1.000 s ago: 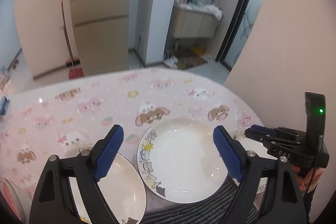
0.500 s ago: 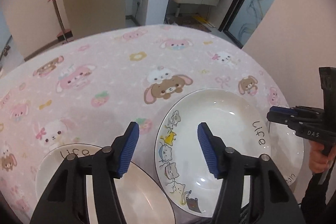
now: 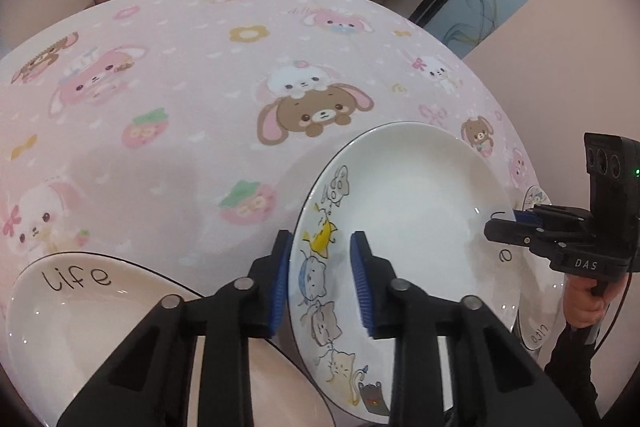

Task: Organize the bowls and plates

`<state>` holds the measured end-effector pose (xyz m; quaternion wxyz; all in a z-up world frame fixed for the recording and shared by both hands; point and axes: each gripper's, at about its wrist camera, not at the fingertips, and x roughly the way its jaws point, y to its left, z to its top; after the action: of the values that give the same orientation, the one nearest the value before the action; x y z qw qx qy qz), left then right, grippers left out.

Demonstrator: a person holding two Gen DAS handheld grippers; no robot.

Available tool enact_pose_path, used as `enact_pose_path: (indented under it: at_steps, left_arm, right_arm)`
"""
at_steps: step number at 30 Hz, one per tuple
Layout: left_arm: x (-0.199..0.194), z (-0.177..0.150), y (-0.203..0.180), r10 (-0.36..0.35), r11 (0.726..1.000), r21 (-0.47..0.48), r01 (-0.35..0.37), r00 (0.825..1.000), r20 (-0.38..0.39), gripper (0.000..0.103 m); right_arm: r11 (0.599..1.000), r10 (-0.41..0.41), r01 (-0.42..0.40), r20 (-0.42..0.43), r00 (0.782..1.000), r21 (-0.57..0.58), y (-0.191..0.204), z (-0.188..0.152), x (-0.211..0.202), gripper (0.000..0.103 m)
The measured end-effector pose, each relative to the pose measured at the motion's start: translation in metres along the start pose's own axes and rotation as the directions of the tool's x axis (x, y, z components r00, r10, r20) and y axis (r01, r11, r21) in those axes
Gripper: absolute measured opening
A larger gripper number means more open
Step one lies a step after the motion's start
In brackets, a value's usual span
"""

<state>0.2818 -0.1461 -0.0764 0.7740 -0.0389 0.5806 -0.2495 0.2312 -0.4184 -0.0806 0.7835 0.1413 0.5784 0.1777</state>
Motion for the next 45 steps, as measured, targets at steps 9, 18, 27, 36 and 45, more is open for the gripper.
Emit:
enact_pose_path:
  at_steps: [9, 18, 27, 36, 45]
  left_arm:
    - [-0.001, -0.002, 0.001, 0.029, 0.999, -0.025, -0.029, 1.0, 0.0, 0.016]
    - [-0.016, -0.001, -0.002, 0.018, 0.999, -0.041, -0.016, 0.999, 0.031, 0.016]
    - [-0.039, -0.004, -0.007, 0.0, 0.999, -0.043, 0.003, 0.997, 0.072, 0.018]
    - [-0.069, -0.008, -0.019, -0.006, 0.999, -0.047, 0.011, 0.993, 0.116, 0.018]
    - [-0.116, -0.019, -0.004, 0.041, 0.995, -0.092, -0.024, 0.981, 0.187, 0.019]
  right_arm:
    - [0.997, 0.003, -0.004, 0.013, 1.0, 0.082, -0.011, 0.0, 0.0, 0.011]
    - [0.994, -0.022, 0.017, 0.042, 0.999, 0.108, -0.003, 0.007, -0.015, 0.012]
    - [0.993, -0.013, 0.002, 0.093, 0.996, 0.118, 0.009, 0.008, -0.044, 0.012]
    - [0.993, -0.03, 0.016, 0.125, 0.992, 0.115, 0.028, 0.006, -0.076, 0.013]
    - [0.999, -0.004, -0.003, 0.145, 0.989, 0.05, 0.081, 0.007, -0.081, 0.013]
